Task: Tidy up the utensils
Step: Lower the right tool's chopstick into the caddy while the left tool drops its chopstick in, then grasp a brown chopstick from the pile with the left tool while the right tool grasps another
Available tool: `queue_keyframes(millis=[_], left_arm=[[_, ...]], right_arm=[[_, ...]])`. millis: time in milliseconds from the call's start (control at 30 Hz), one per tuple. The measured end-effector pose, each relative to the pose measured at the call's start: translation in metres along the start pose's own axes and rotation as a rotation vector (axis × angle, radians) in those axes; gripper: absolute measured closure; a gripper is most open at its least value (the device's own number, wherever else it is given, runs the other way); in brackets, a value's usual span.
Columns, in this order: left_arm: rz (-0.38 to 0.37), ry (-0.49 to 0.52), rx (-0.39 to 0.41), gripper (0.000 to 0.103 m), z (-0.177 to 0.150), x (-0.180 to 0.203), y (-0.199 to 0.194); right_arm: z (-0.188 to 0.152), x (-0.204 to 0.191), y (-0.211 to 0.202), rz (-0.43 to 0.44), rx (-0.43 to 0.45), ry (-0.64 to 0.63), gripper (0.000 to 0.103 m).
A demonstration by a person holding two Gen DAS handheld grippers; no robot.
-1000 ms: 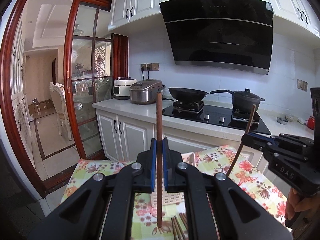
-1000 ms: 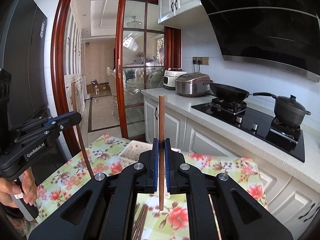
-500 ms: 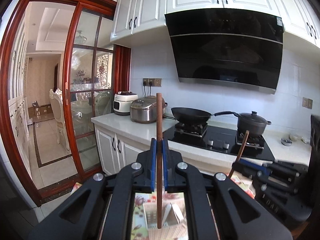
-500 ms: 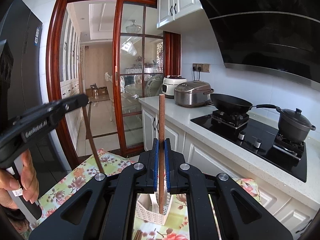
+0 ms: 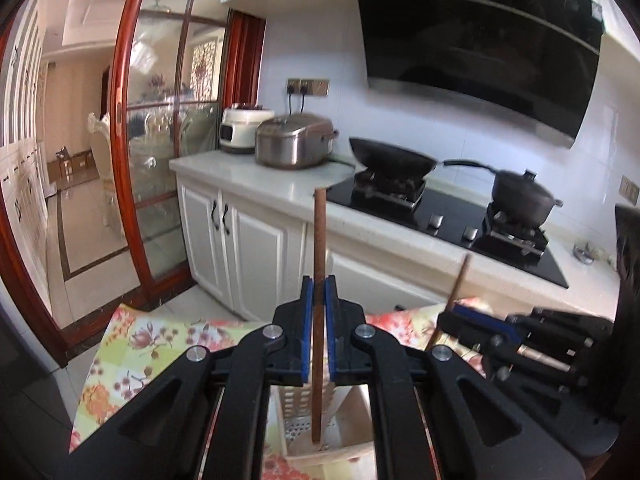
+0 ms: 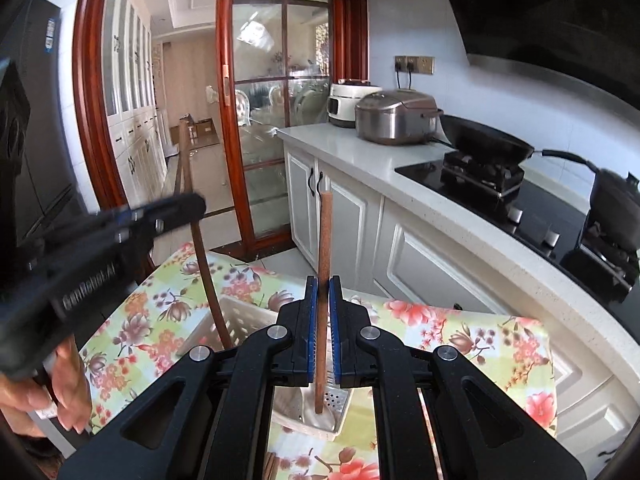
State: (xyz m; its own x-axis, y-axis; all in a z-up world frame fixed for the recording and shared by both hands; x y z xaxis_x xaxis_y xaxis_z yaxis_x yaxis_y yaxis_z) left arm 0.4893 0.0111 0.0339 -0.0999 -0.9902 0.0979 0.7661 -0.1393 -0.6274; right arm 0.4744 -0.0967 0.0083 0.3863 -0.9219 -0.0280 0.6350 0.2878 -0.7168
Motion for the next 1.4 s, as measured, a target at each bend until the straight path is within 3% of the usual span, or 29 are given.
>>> queue_keyframes(millis=[67,100,167,267,333,400,600,700,867,1033,1233,1400], left_arm=[[0.012,-0.005,-0.009,0.092,-0.004,-0.006,0.004],[0.019,-0.011,-0.009,0.084,-0.005,-0.01,0.005],[0.027,-0.021,-0.001,0.067,-0.007,-0.016,0.002],[0.043,-0.028,0.008,0.062,-0.013,-0.024,-0.005],[0.058,-0.033,0.013,0.052,-0.019,-0.029,-0.011],[0.073,-0.054,0.04,0.036,-0.029,-0.036,-0.022],[0.104,-0.076,0.077,0.013,-0.076,-0.046,-0.051],[0.112,-0.078,0.061,0.008,-0.108,-0.047,-0.058],[0.13,-0.112,0.015,0.007,-0.169,-0.053,-0.059],[0.132,-0.11,-0.017,0.007,-0.208,-0.049,-0.056],[0.159,-0.116,-0.038,0.007,-0.244,-0.045,-0.06],[0.169,-0.065,-0.074,0.006,-0.265,-0.043,-0.059]], right_arm=[[0.0,0.002,0.005,0.002,-0.005,0.013,0.088],[0.0,0.004,0.007,0.004,-0.008,0.018,0.086],[-0.002,0.004,0.01,0.007,-0.01,0.028,0.071],[-0.008,0.005,0.006,0.002,0.003,0.024,0.071],[-0.014,0.005,0.001,0.004,0.009,0.027,0.071],[-0.021,0.006,-0.005,0.005,0.015,0.027,0.071],[-0.069,0.005,-0.023,0.013,0.023,0.033,0.07],[-0.098,0.004,-0.022,0.011,0.012,0.04,0.071],[-0.158,-0.002,-0.004,0.032,-0.048,0.084,0.071],[-0.207,-0.014,0.017,0.039,-0.112,0.105,0.071],[-0.24,-0.028,0.037,0.059,-0.188,0.101,0.077],[-0.246,-0.038,0.044,0.057,-0.212,0.076,0.081]])
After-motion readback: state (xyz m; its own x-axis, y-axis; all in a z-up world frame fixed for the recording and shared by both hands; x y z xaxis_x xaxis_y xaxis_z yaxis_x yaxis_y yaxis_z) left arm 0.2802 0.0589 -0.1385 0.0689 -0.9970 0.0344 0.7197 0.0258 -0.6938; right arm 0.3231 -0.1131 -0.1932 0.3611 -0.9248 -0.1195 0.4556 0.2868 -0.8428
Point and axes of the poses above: each gripper's, at about its wrist camera, not at the fingertips, and y roughly the way its jaws point, x to its right, z to its top, the point moved 9 cm from there along y, roughly the way its jaws point, and after that the axes turned 12 degrees about -x, right-handed, at the moved point
